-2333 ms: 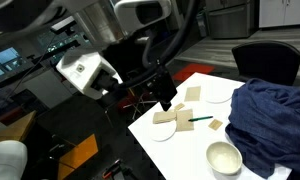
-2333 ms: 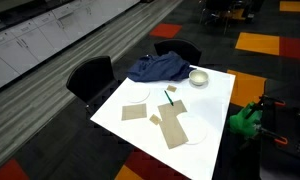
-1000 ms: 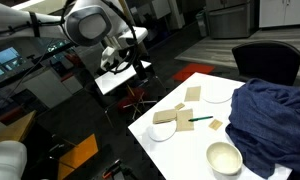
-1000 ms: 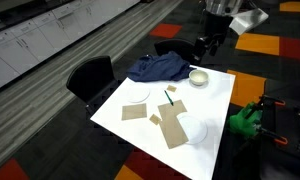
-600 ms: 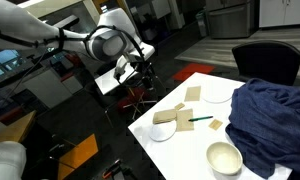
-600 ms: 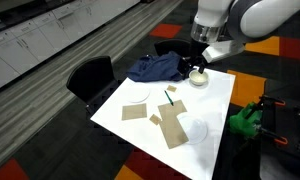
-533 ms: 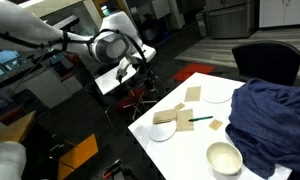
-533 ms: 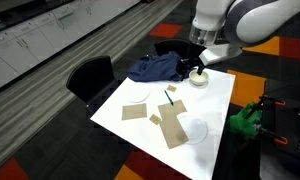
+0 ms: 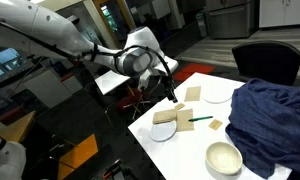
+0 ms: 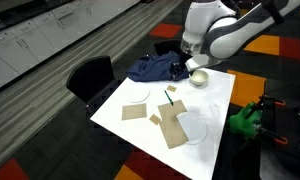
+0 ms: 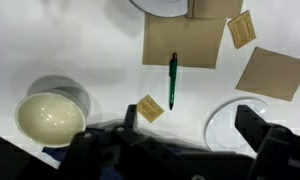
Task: Pick up the pen from the table and put it in the bowl.
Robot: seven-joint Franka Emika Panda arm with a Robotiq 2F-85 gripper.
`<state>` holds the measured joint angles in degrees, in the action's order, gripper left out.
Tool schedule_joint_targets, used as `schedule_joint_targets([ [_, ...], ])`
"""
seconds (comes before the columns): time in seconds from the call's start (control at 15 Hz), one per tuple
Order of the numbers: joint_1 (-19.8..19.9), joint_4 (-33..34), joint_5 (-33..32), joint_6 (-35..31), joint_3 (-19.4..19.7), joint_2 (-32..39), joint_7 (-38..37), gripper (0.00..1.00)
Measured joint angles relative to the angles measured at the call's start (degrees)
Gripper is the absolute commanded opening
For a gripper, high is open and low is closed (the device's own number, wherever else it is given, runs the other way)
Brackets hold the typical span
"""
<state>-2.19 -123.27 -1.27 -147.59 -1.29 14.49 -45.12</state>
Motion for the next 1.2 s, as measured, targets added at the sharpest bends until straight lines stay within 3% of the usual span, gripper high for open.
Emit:
schedule_joint_targets([
  [0.73,-0.3,13.3,4.9,-1.3,1.9,20.2,7.7,1.00],
  [1.2,-3.0,22.7,6.0,-0.8,4.1,30.7,7.4,1.00],
])
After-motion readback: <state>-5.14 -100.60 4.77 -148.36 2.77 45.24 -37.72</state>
